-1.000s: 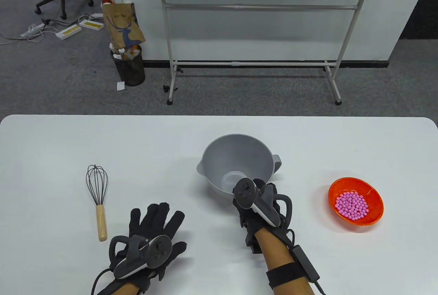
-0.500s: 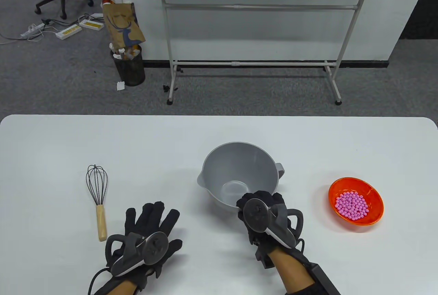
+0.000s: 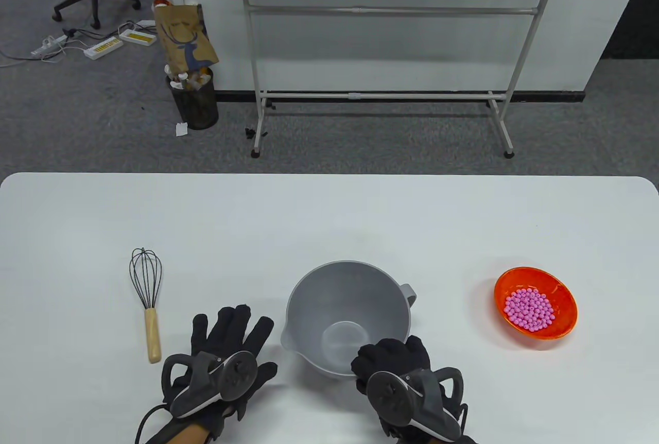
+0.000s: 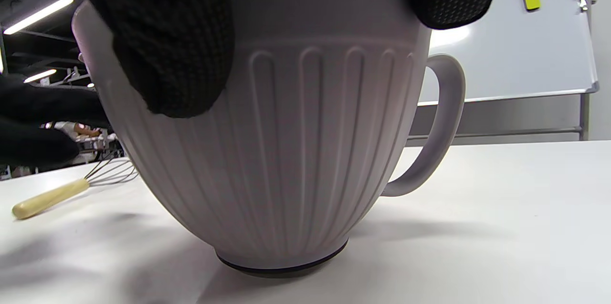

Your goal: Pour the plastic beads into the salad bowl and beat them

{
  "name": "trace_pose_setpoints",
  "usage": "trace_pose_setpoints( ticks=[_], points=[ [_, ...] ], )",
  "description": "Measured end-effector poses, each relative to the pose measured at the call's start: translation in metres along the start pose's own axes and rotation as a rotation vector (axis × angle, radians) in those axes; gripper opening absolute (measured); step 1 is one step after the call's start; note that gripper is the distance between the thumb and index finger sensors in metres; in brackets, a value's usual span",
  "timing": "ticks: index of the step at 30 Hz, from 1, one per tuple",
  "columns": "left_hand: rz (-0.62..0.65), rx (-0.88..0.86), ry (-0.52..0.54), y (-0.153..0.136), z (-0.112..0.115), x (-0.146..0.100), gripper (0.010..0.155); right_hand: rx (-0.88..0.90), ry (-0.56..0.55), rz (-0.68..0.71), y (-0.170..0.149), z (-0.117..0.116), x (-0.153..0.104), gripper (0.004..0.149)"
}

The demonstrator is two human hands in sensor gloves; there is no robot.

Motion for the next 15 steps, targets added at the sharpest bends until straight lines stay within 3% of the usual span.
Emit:
trace_pose_setpoints(
  ticks=[15],
  points=[
    [0.009, 0.003, -0.002, 0.0031, -0.0001, -0.0012, 0.077, 0.028, -0.021, -0.001, -0.0018, -0.0089, -0.0061, 0.048]
  ],
)
Point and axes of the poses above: the tracker on the back of each hand, its own y axis roughly to the thumb side, its own x axis roughly from the wrist to the fingertips, z = x × y, the point moved 3 cm from there along x, roughly from the wrist to the fingertips, and after that the axes turned 11 degrees about -y, right-handed, at the moved point
